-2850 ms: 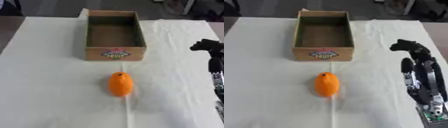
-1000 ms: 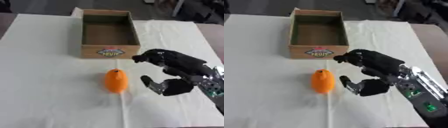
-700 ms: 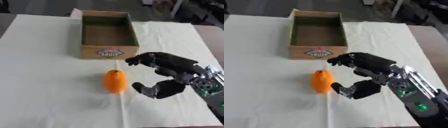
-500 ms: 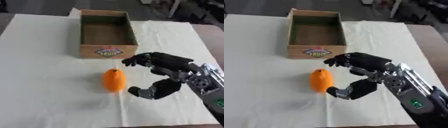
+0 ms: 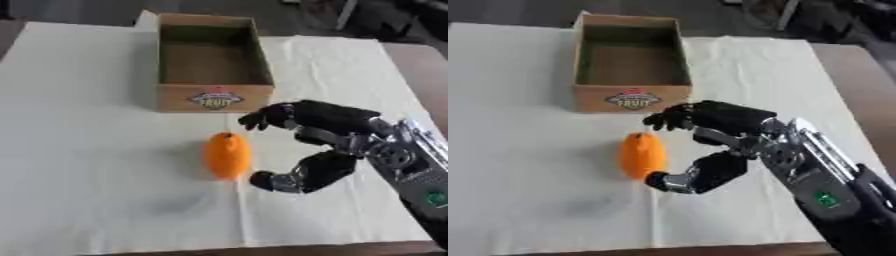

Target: Pick up objects on the table and place them in the box.

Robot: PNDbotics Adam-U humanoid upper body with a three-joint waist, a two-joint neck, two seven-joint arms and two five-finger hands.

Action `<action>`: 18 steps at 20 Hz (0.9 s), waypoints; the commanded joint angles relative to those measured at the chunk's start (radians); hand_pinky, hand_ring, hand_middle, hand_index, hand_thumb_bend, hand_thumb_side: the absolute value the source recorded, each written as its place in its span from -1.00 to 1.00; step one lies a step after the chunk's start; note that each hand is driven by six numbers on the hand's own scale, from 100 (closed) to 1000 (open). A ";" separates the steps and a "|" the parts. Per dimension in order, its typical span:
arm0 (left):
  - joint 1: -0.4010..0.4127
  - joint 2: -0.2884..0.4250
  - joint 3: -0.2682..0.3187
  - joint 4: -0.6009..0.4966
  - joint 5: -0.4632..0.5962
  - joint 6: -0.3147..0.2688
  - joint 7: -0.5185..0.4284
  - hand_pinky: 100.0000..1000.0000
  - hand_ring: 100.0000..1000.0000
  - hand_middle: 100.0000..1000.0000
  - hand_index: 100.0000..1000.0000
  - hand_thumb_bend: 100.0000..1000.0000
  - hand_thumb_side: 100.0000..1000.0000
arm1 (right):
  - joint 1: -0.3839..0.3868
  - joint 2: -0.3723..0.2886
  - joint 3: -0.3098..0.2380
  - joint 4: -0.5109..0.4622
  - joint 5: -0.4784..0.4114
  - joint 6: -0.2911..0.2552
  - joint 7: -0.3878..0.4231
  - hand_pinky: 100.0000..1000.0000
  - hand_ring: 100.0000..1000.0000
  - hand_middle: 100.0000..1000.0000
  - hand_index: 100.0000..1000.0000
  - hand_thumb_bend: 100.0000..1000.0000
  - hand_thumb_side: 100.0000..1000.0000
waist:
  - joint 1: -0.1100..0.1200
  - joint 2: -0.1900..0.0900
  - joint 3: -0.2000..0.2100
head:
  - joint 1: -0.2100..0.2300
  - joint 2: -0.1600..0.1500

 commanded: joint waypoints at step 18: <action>-0.020 0.017 -0.010 -0.019 0.005 0.011 -0.020 -0.24 0.00 0.09 0.23 -0.94 0.50 | -0.082 0.044 0.057 0.190 0.183 0.005 -0.015 0.84 0.67 0.62 1.00 -0.27 0.70 | -0.003 -0.011 0.042 | -0.052 0.002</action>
